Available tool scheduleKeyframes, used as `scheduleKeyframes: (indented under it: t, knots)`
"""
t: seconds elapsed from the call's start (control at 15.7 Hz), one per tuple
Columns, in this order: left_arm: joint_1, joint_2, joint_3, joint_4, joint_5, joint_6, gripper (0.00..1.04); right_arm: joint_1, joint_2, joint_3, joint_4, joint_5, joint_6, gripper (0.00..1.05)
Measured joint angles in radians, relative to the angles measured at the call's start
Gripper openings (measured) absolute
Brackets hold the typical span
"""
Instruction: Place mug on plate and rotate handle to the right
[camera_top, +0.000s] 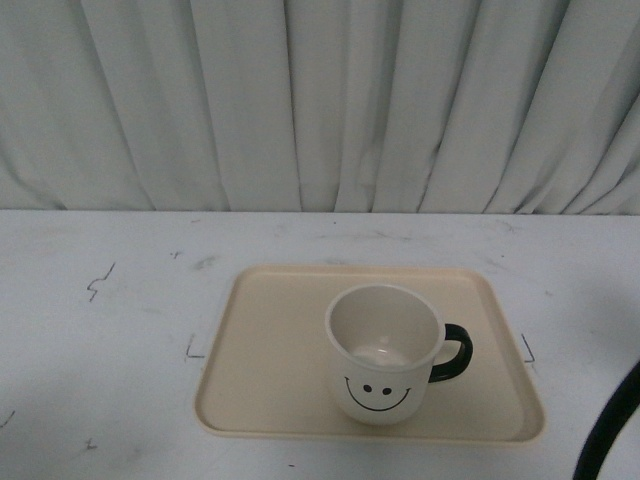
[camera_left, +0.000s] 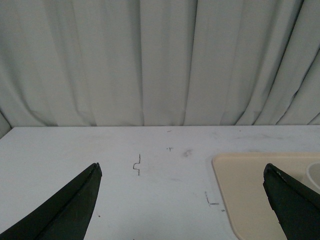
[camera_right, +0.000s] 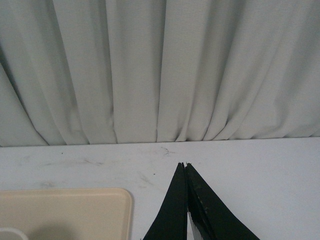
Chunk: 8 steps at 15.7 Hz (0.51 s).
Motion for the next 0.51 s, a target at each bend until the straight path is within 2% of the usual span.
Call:
scheduleKeyframes:
  t: [0.45,0.51]
  knots:
    - [0.000,0.000,0.000,0.000,0.000,0.000,0.98,-0.084,-0.328,-0.206,-0.099,-0.100,0.002,0.02]
    - [0.000,0.000,0.000,0.000,0.000,0.000,0.98,-0.142,-0.358,-0.232,-0.078,-0.159,0.002,0.02]
